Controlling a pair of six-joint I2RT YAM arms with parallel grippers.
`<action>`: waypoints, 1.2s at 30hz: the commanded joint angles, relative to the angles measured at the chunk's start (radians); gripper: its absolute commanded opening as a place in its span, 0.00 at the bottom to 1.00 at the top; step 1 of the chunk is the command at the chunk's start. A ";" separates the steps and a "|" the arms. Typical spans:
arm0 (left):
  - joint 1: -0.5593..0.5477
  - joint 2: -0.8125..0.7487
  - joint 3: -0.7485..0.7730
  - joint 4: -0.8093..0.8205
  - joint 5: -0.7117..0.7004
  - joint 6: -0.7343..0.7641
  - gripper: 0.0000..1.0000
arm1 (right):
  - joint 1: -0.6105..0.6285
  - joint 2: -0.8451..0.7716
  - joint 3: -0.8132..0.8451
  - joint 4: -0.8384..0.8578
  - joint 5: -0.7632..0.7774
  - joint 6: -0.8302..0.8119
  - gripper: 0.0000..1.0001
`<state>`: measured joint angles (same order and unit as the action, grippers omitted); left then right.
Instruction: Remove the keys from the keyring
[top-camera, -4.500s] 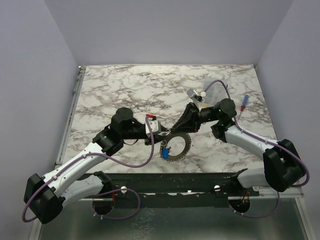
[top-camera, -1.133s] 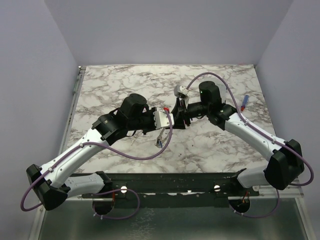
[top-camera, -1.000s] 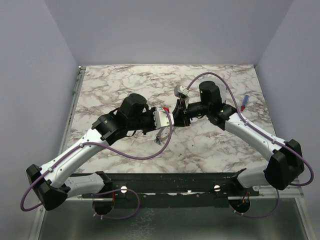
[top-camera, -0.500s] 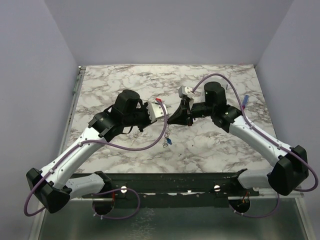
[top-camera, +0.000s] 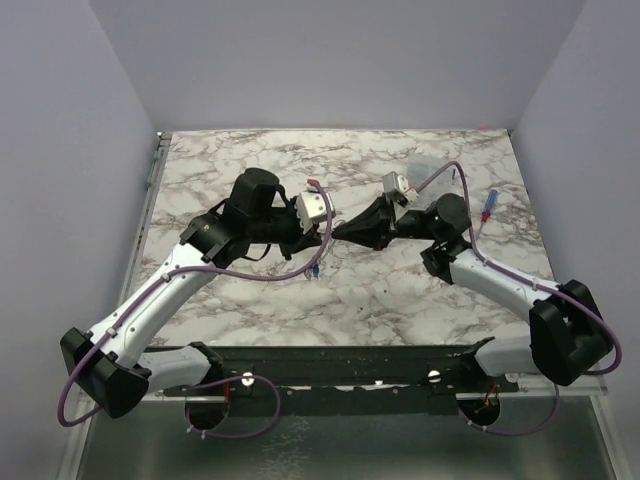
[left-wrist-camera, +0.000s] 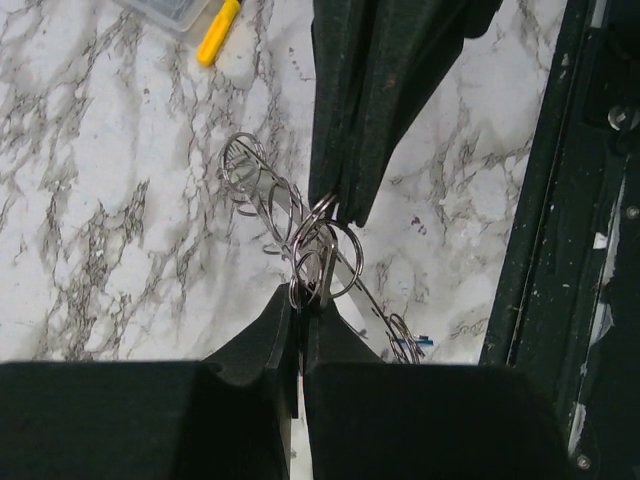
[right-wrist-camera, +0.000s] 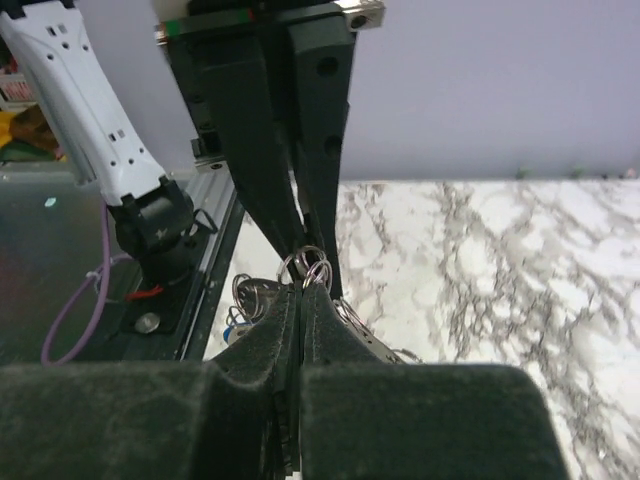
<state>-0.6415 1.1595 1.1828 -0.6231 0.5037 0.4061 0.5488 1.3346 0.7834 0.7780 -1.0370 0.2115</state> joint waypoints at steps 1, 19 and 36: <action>0.016 0.035 0.094 -0.025 0.135 -0.048 0.00 | -0.003 0.018 -0.069 0.573 0.056 0.167 0.01; 0.026 0.083 0.141 -0.046 0.207 -0.055 0.00 | 0.013 0.007 -0.346 0.899 0.290 -0.357 0.01; 0.025 0.053 0.203 -0.086 0.061 0.101 0.00 | 0.014 0.007 -0.358 0.723 0.222 -0.299 0.31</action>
<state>-0.6216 1.2423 1.3273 -0.6930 0.5961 0.4274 0.5629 1.3430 0.4065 1.4708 -0.8009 -0.0868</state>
